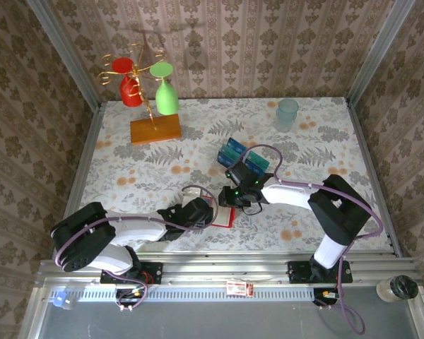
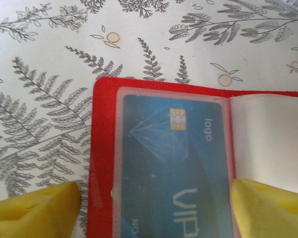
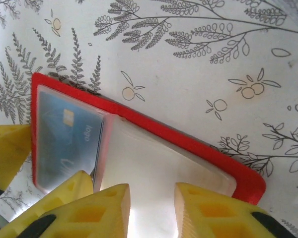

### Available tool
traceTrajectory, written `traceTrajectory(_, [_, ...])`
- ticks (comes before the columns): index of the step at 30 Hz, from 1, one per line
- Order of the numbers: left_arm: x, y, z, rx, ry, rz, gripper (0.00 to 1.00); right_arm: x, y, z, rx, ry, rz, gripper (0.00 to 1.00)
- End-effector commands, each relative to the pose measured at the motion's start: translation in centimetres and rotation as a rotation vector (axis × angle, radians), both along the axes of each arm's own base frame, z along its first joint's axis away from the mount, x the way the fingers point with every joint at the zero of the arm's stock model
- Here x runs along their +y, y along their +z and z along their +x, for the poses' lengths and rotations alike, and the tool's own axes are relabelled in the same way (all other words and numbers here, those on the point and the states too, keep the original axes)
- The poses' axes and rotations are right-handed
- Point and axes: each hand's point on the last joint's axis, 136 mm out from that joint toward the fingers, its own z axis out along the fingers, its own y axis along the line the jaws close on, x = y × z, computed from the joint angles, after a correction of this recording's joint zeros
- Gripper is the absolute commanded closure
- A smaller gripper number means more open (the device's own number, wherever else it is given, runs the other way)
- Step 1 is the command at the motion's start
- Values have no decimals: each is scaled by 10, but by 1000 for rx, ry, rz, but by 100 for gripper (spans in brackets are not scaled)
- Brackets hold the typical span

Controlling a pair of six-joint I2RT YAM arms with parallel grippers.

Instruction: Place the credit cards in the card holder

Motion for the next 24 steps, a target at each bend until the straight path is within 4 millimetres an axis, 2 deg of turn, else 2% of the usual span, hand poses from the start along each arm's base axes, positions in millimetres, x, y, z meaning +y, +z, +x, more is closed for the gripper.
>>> traceTrajectory(1, [-2, 0, -12, 55, -36, -14, 13, -4, 4, 2, -24, 10, -38, 86])
traceTrajectory(5, [-7, 23, -9, 14, -55, -42, 4, -7, 3, 1, -25, 51, -79, 93])
traceTrajectory(9, [-10, 34, -7, -2, -73, -39, 0, -6, -1, 1, -12, 81, -97, 97])
traceTrajectory(17, [-11, 26, -8, 12, -89, -9, 0, 1, -19, 1, 37, 114, -109, 100])
traceTrajectory(24, [-13, 21, -9, 11, -109, 9, 0, 18, -28, 1, 73, 122, -47, 100])
